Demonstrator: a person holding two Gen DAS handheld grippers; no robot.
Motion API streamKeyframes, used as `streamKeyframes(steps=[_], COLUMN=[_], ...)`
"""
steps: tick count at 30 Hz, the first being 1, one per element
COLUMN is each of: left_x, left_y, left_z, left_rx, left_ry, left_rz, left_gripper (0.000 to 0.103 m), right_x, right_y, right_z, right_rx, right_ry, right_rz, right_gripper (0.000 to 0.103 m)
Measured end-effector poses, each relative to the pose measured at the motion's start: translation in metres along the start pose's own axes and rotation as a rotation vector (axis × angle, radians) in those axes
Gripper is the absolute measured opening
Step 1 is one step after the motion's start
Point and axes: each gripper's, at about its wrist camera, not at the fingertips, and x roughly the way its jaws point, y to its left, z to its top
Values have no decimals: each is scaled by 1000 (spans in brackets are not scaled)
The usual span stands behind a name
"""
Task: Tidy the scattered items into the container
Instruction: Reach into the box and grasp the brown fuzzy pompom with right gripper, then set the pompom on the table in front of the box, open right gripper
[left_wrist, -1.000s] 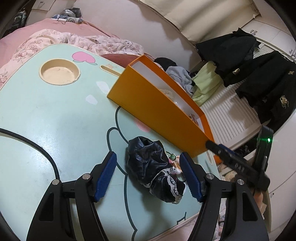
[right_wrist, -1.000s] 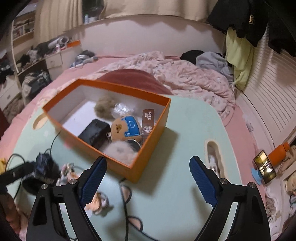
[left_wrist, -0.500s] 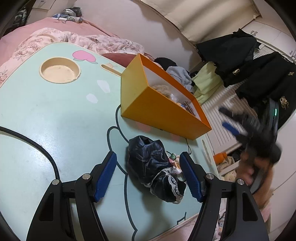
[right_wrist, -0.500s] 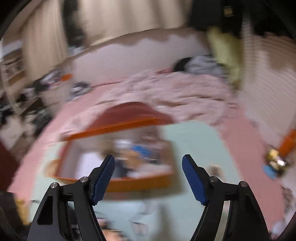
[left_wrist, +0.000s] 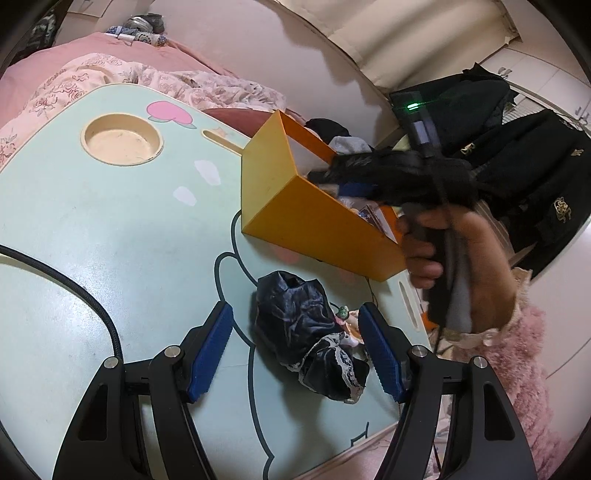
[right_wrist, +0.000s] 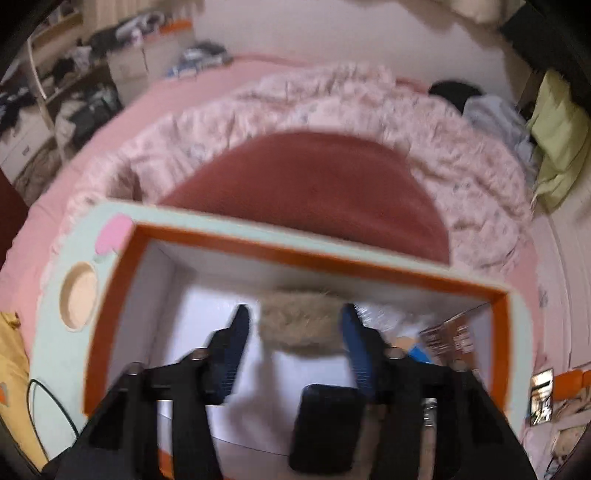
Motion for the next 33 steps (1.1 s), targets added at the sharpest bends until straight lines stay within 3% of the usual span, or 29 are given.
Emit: streamKeyframes(steps=[4, 5, 8, 17, 25, 33], left_x=[-1, -1, 0, 0, 0, 0], left_y=[0, -1, -1, -2, -2, -2], left_z=[-1, -1, -1, -1, -1, -1], left_rx=[0, 0, 1, 2, 1, 1], left_ry=[-2, -1, 0, 1, 1, 0], left_rz=[-4, -4, -2, -1, -1, -1], left_gripper=[71, 71, 71, 71, 71, 71], right_x=[3, 0, -6, -18, -67, -126], right_y=[-10, -11, -18, -30, -26, -42], right_z=[-2, -2, -6, -20, -35, -108], right_rx=[45, 35, 50, 93, 83, 95], right_ry=[23, 24, 12, -64, -198, -343], right_rz=[32, 25, 52, 129, 227, 311], right_gripper=[31, 19, 16, 12, 11, 11])
